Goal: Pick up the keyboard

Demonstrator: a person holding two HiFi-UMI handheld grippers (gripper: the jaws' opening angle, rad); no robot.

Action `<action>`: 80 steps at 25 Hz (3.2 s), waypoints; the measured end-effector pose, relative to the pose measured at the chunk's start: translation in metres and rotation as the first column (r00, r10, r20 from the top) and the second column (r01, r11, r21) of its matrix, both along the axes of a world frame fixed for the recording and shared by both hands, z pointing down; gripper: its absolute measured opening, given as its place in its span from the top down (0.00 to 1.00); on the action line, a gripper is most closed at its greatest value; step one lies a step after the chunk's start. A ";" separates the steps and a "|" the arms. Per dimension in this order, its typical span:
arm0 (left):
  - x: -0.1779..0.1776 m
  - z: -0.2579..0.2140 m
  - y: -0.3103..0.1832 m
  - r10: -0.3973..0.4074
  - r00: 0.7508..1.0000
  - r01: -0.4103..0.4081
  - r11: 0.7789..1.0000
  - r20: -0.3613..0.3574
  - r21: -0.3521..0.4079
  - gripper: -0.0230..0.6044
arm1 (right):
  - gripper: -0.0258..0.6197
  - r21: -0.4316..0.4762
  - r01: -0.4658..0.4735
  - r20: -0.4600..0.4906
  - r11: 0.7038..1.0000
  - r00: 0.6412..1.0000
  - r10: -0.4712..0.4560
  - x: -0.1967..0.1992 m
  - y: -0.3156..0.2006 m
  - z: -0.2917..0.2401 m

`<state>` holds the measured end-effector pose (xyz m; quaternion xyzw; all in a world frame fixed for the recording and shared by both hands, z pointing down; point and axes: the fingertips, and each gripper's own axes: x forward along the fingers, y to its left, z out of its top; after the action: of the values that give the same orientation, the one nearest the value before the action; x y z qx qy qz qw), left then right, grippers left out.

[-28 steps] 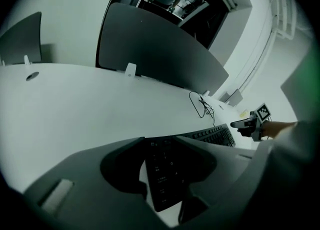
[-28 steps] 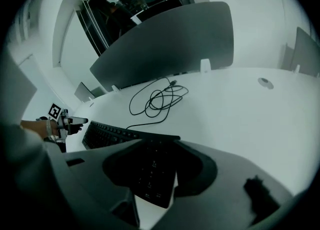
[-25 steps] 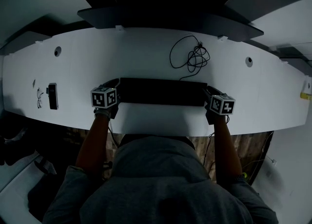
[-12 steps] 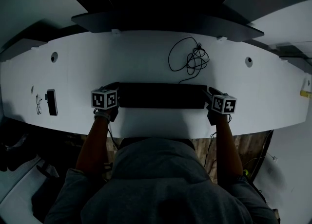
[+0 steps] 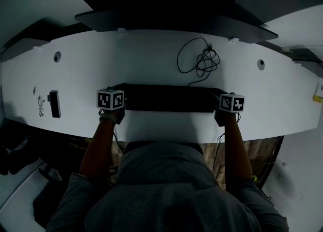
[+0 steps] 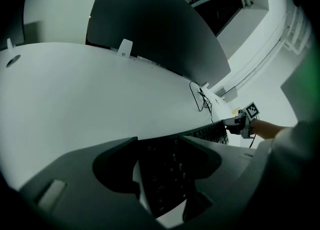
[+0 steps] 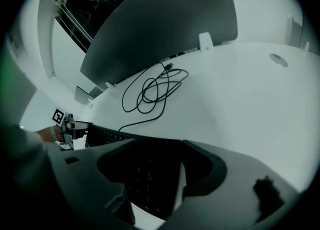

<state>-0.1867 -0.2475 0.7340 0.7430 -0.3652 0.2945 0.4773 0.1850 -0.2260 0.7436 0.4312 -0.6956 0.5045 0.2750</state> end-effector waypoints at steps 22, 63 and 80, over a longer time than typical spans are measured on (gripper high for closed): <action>0.001 0.010 0.004 -0.027 0.999 0.030 0.996 0.035 -0.081 0.54 | 0.55 -0.065 -0.013 -0.012 0.998 1.000 0.012 0.000 -0.002 0.003; 0.001 -0.172 -0.045 -0.110 0.994 0.106 0.871 -0.019 0.479 0.55 | 0.55 0.471 0.000 -0.033 0.882 0.999 0.018 0.000 -0.052 -0.183; 0.012 -0.325 -0.042 -0.106 0.991 0.128 0.684 -0.076 0.718 0.55 | 0.55 0.741 0.028 -0.050 0.671 0.999 0.014 0.008 -0.051 -0.344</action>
<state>-0.1742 -0.2896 0.4094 0.8498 -0.4913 0.0861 0.1703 0.1934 -0.2767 0.3991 0.5159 -0.8347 0.1668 0.0962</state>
